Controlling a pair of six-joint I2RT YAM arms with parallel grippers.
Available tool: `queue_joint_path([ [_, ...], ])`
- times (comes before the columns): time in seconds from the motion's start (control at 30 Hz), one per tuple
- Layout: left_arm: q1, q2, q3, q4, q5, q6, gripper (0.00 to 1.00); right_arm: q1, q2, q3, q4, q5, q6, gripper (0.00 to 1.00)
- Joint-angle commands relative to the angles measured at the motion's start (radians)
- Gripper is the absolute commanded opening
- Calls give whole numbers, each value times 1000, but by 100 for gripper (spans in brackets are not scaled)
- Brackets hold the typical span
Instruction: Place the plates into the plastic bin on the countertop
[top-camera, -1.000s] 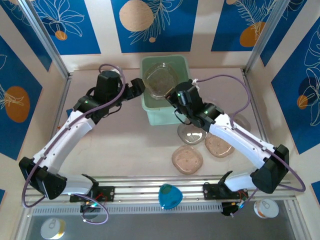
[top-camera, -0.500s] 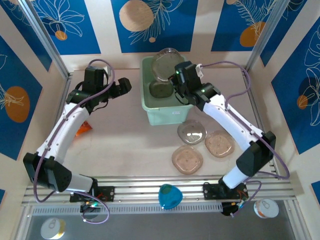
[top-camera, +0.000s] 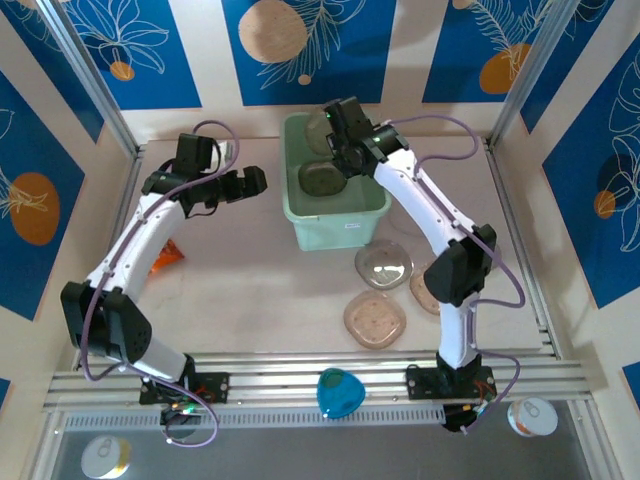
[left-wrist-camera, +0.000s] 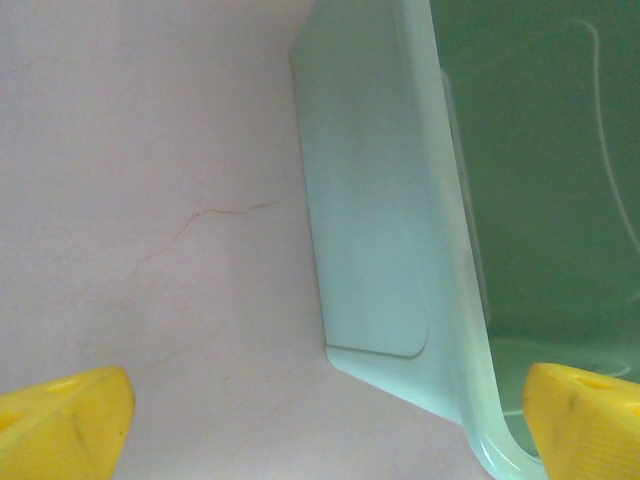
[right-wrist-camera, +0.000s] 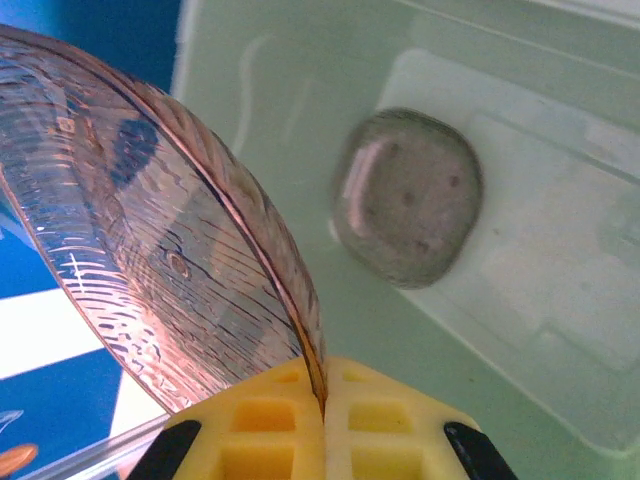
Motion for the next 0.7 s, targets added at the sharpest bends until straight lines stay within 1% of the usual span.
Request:
queue_joint_path([
  [0.0, 15, 14, 44, -22, 47, 38, 99, -18, 29, 10, -90, -55, 151, 0],
  [0.23, 19, 38, 43, -35, 72, 60, 99, -30, 87, -1, -81, -72, 213, 0],
  [0.47, 25, 59, 52, -32, 77, 75, 99, -40, 155, 47, -56, -88, 260, 0],
  [0.57, 33, 84, 50, -8, 96, 66, 99, -44, 200, 103, -45, -96, 256, 0],
  [0.67, 39, 110, 59, 8, 116, 63, 99, -47, 271, 204, -90, -124, 262, 0],
])
